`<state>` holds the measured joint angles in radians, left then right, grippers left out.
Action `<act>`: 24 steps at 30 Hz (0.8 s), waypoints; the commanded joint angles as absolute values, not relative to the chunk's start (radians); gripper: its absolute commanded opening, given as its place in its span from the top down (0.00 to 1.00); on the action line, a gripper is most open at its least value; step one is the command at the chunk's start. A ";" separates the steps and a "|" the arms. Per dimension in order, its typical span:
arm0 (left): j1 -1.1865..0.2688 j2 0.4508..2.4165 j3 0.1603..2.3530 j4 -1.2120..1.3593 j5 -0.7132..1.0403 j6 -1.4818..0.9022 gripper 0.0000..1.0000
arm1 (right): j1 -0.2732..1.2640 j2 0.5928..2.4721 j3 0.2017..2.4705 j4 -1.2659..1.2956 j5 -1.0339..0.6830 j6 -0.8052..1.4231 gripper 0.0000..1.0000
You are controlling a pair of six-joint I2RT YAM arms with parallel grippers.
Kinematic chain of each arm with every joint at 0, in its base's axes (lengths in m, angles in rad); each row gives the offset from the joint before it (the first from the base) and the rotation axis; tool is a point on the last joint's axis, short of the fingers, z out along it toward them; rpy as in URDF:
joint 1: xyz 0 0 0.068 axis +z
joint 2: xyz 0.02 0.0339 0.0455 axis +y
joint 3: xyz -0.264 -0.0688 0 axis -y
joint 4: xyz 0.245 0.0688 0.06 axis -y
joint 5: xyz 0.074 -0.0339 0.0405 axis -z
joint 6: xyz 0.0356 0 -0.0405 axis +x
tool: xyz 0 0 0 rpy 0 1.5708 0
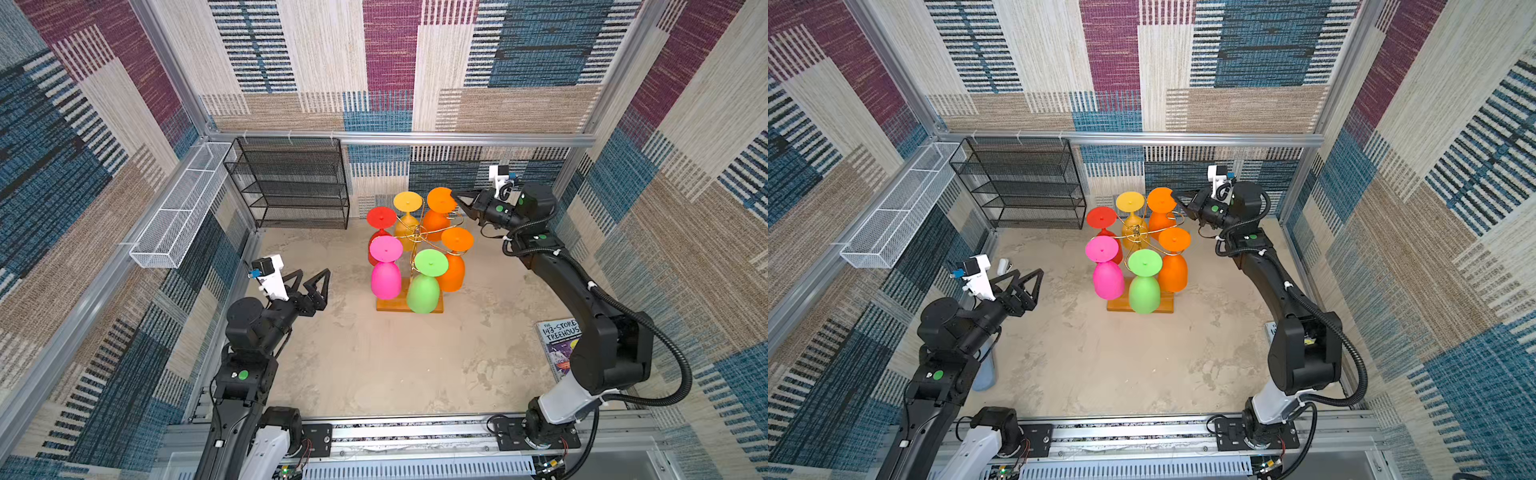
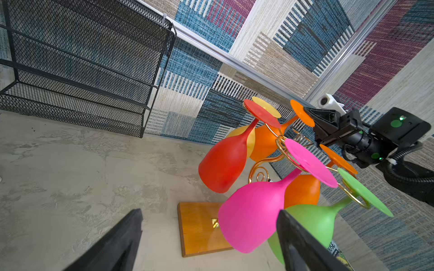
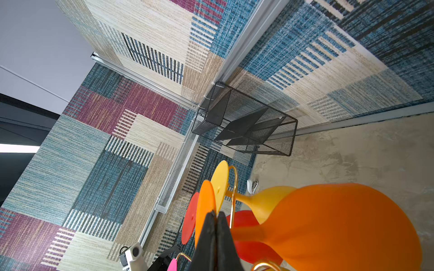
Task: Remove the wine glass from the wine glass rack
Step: 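Lift the orange glass off the rack hook with the right gripper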
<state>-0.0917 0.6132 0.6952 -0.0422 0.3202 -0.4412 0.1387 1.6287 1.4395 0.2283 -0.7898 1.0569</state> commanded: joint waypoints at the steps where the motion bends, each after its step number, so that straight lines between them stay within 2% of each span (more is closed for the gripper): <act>1: -0.091 0.612 0.692 -0.044 0.322 -0.423 0.09 | 0.133 1.629 1.457 0.243 -0.756 1.040 1.00; 9: -0.091 0.601 0.694 -0.050 0.316 -0.413 0.09 | 0.043 1.534 1.371 0.288 -0.713 1.048 1.00; 16: -0.091 0.604 0.744 -0.022 0.304 -0.380 0.09 | -0.035 1.333 1.220 0.430 -0.687 1.044 1.00; 21: -0.091 0.639 0.782 0.099 0.415 -0.429 0.09 | -0.048 1.160 1.167 0.443 -0.646 0.960 1.00; 24: -0.091 0.694 0.822 0.186 0.543 -0.481 0.09 | -0.049 1.064 1.151 0.475 -0.649 0.927 1.00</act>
